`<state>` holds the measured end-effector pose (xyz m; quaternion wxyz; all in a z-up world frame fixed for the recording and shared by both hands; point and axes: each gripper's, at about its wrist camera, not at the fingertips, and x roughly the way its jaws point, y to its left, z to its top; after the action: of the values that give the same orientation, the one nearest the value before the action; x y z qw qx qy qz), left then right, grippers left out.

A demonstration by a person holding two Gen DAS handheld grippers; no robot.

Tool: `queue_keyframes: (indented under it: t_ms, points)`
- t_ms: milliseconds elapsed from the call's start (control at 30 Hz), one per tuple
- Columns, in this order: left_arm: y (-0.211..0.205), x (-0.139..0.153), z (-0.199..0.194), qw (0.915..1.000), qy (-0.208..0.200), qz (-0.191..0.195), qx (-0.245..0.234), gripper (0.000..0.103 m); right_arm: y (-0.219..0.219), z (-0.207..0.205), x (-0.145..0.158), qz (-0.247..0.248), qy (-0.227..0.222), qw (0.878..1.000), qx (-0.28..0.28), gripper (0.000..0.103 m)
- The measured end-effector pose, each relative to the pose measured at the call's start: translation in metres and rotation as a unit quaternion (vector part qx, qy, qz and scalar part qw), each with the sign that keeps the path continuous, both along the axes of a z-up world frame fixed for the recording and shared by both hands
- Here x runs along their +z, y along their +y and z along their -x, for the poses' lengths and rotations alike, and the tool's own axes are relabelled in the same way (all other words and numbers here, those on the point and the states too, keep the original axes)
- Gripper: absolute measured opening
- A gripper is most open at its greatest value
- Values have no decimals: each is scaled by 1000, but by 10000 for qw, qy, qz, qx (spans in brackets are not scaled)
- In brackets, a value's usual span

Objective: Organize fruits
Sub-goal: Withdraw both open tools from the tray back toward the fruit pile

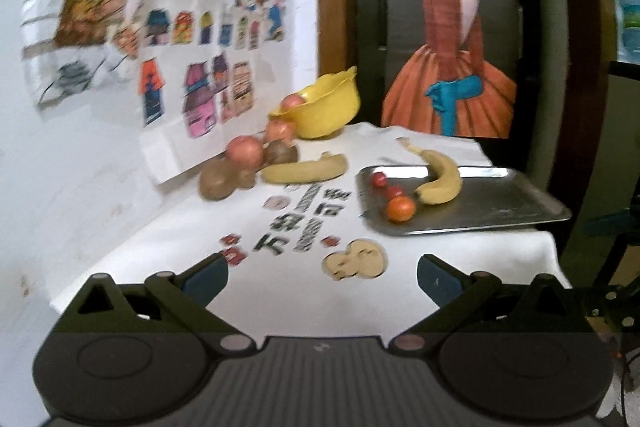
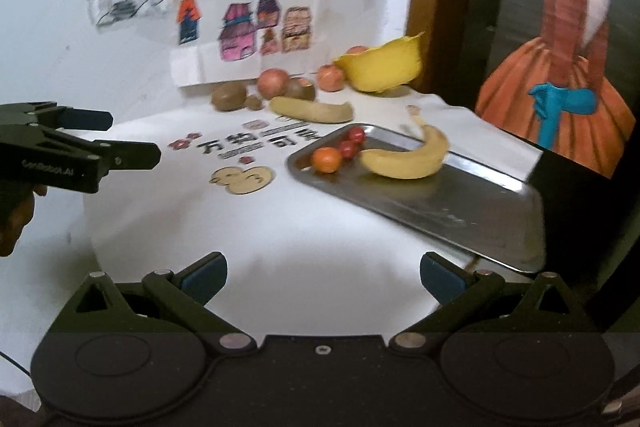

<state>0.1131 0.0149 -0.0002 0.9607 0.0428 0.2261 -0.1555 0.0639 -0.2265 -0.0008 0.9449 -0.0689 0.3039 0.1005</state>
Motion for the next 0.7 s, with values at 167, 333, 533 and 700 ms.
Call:
queue_keyframes:
  t_ms: [167,333,533,700]
  points:
    - [22,-5,-1,9994,117,-52,325,103,14,-12,-5,2,131,9994,305,102]
    - [38,-6,-8,9974,228,-138,665,103,21,-34,-7,-4,215,9984,521,102]
    - [49,-8,-23,9940,336,-269,1002,103,18,-58,-7,-35,255,9976,649,102]
    - [52,-5,-43,9925,326,-424,1096,103,16,-81,-2,120,150,9968,778,102]
